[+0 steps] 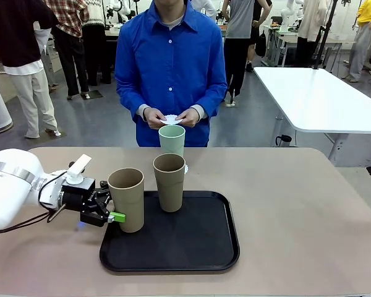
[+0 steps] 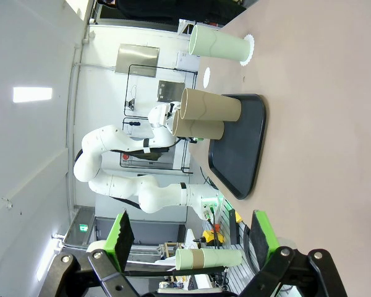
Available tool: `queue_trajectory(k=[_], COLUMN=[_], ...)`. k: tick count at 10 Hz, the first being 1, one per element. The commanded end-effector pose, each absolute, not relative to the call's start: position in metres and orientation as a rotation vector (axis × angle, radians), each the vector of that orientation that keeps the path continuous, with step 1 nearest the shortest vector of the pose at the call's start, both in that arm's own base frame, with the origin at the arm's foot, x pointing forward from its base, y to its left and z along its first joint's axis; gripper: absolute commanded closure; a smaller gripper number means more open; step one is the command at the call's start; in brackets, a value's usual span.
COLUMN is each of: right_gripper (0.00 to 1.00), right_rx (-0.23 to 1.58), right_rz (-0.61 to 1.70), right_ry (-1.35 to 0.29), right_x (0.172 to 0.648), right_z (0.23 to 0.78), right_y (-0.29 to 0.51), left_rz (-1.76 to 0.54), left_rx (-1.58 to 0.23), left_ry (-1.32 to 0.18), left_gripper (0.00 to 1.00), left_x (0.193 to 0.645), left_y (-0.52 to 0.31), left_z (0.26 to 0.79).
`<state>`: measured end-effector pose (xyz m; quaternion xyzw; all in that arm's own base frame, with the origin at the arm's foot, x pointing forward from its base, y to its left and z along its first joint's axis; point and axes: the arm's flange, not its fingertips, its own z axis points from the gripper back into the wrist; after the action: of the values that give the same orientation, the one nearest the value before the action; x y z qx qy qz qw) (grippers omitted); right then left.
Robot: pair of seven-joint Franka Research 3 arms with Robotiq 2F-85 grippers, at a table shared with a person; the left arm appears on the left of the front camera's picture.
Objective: Place coasters on the table and set cups on them.
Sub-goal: Take one Reusable plastic cup from the Flat Tray and place it on a coaster set by the human.
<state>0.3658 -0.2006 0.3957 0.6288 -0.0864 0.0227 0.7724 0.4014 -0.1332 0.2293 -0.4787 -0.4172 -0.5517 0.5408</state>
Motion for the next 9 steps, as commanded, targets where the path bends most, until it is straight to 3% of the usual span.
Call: queue_trajectory(k=[1, 9], right_gripper=[0.0, 0.0], right_rx=[1.372, 1.372], right_rz=[0.054, 0.054], right_ry=[-0.188, -0.188], right_x=[0.3655, 0.3655], right_z=[0.3955, 0.3955], right_y=[-0.199, -0.199], left_rz=[-1.343, -1.365], left_rx=[-1.103, -1.14], left_ry=[-1.041, -1.037], left_gripper=[0.0, 0.0], left_x=[0.4014, 0.4009], left_y=[-0.1413, -0.1476], left_z=[0.2211, 0.2135])
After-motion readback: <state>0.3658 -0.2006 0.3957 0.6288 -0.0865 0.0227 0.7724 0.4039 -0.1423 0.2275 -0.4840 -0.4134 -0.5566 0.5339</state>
